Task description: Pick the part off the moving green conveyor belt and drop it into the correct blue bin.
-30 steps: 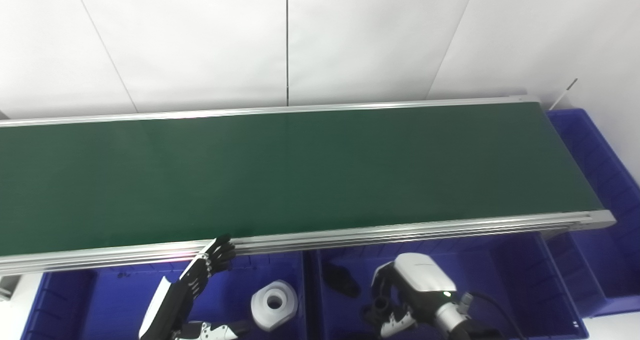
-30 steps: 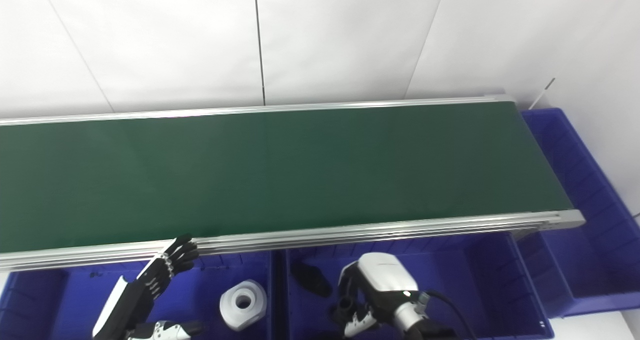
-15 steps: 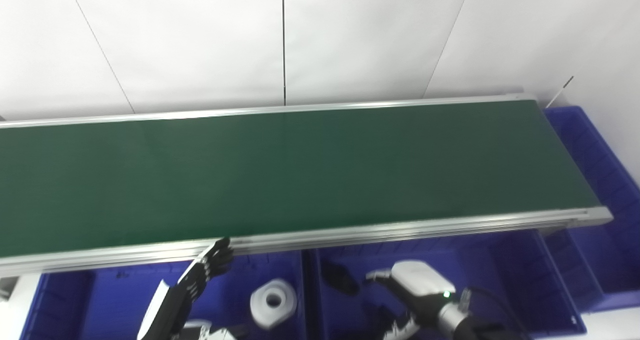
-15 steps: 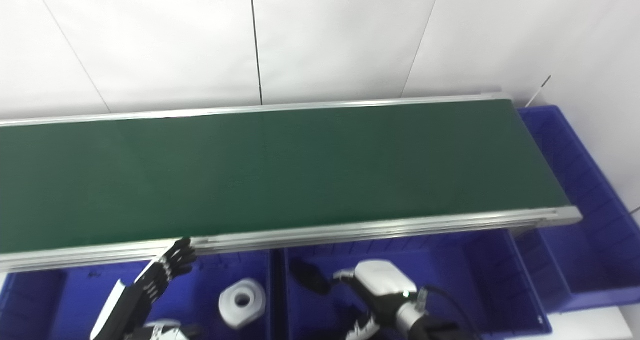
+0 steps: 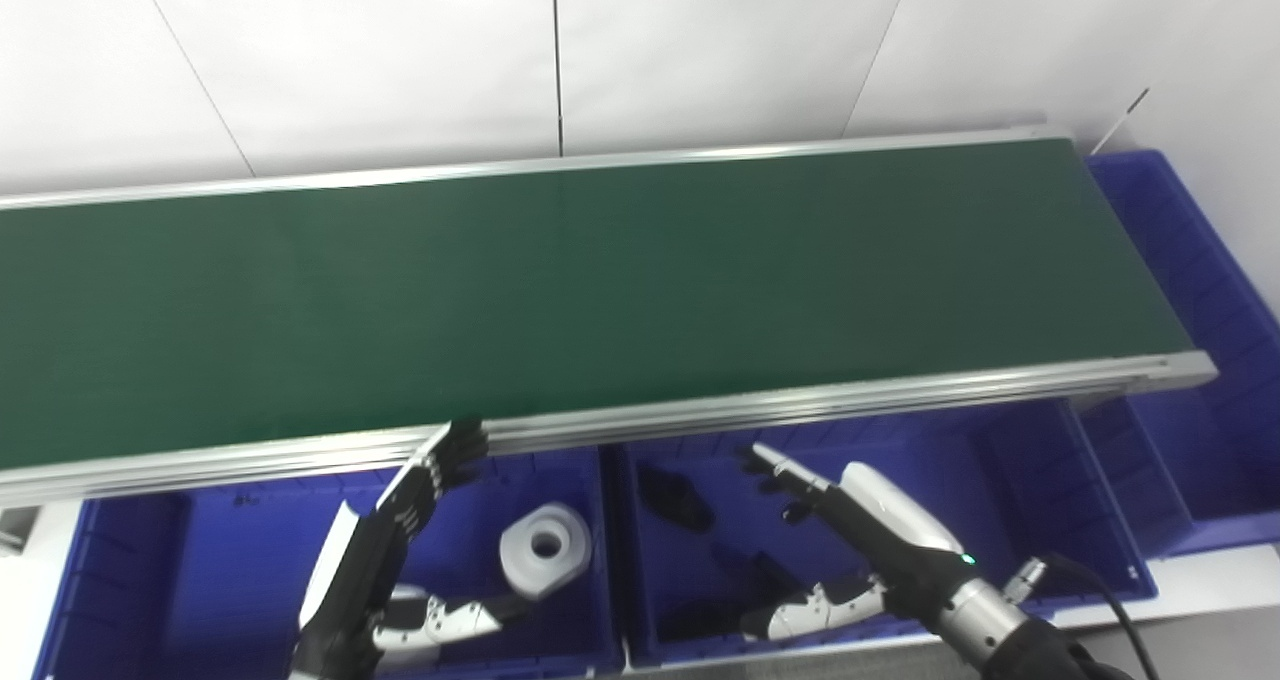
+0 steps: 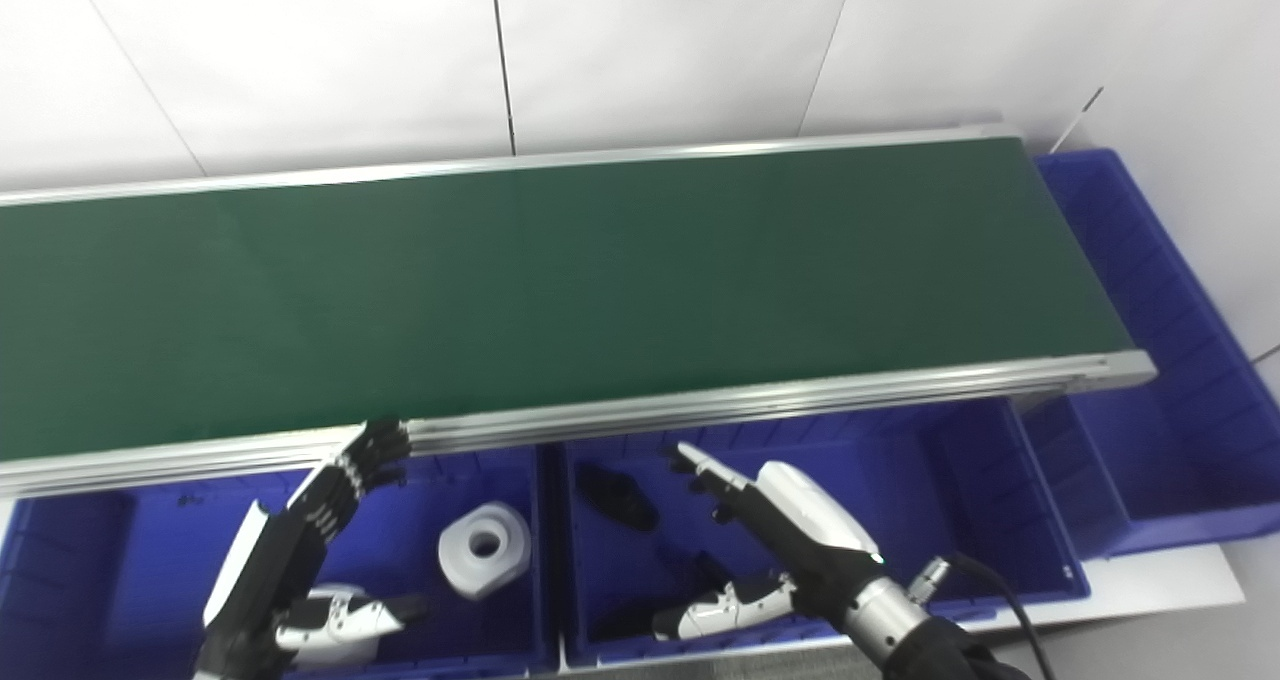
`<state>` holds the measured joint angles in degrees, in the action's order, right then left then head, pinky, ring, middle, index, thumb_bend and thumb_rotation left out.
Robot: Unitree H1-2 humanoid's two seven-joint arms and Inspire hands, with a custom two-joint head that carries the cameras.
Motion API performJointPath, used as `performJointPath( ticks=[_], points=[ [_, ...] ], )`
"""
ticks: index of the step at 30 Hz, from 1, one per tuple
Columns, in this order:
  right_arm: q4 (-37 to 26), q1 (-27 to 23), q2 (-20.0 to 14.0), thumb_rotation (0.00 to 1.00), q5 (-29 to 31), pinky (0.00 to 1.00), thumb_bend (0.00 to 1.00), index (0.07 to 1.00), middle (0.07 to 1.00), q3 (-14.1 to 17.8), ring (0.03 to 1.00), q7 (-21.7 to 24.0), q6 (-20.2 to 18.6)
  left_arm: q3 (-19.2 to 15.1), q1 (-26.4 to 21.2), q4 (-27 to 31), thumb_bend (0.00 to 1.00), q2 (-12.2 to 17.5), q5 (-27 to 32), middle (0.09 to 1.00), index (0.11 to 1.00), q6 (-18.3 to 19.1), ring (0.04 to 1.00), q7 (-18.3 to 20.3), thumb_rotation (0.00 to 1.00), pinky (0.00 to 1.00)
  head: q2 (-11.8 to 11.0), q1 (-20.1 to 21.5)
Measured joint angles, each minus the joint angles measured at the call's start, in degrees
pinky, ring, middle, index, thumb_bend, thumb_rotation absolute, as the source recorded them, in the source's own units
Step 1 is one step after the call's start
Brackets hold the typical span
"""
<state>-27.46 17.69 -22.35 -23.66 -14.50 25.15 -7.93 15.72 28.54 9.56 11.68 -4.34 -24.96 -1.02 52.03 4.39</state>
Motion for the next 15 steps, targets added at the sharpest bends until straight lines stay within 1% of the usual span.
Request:
performJointPath(
  ticks=[2, 4, 5, 8, 12, 13, 14, 15],
  points=[
    [-0.1, 1.3, 0.5, 0.51, 2.4, 0.78, 0.85, 0.997, 0.937, 0.2, 0.884, -1.2, 1.7, 0.3, 0.0, 0.0, 0.80, -0.6, -0.1, 0.904, 0.899, 0.0, 0.874, 0.0, 0.30, 0.84, 0.6, -1.5],
    [0.6, 1.9, 1.0, 0.53, 4.1, 0.80, 0.86, 1.000, 0.943, 0.3, 0.888, -2.1, 3.0, 0.4, -0.1, 0.2, 0.80, -0.9, -0.6, 0.902, 0.900, 0.0, 0.871, 0.0, 0.31, 0.83, 0.6, -1.6],
    [1.7, 2.0, 1.1, 0.53, 4.9, 0.80, 0.86, 1.000, 0.946, 0.5, 0.890, -2.7, 4.3, 0.4, -0.1, 0.3, 0.80, -1.0, -1.1, 0.902, 0.901, 0.0, 0.873, 0.0, 0.31, 0.83, 0.7, -2.0],
    [4.1, 2.0, 1.4, 0.52, 8.0, 0.83, 0.88, 1.000, 0.956, 1.6, 0.907, -3.6, 5.5, 0.2, -0.2, 0.4, 0.79, -1.4, -2.3, 0.904, 0.905, 0.0, 0.876, 0.0, 0.33, 0.83, 1.1, -3.9],
    [4.8, 2.0, 1.7, 0.50, 9.7, 0.85, 0.87, 1.000, 0.961, 2.0, 0.922, -4.8, 6.7, 0.2, -0.2, 0.4, 0.80, -2.4, -3.6, 0.906, 0.903, 0.0, 0.882, 0.0, 0.34, 0.83, 1.1, -4.3],
    [4.9, 2.1, 1.9, 0.50, 9.9, 0.86, 0.87, 1.000, 0.963, 2.1, 0.924, -5.0, 6.9, 0.1, -0.2, 0.4, 0.80, -2.5, -4.0, 0.906, 0.903, 0.0, 0.883, 0.0, 0.35, 0.83, 0.8, -6.4],
    [5.0, 2.1, 2.0, 0.48, 10.0, 0.87, 0.87, 1.000, 0.970, 2.1, 0.933, -5.5, 7.0, 0.1, -0.2, 0.4, 0.79, -2.6, -4.4, 0.907, 0.905, 0.0, 0.885, 0.0, 0.34, 0.83, 0.8, -6.4],
    [5.3, 2.2, 2.2, 0.48, 10.4, 0.88, 0.87, 1.000, 0.974, 2.2, 0.937, -5.7, 7.5, 0.1, -0.2, 0.5, 0.78, -2.6, -4.8, 0.908, 0.905, 0.0, 0.886, 0.0, 0.33, 0.83, -0.1, -7.5]
  ],
)
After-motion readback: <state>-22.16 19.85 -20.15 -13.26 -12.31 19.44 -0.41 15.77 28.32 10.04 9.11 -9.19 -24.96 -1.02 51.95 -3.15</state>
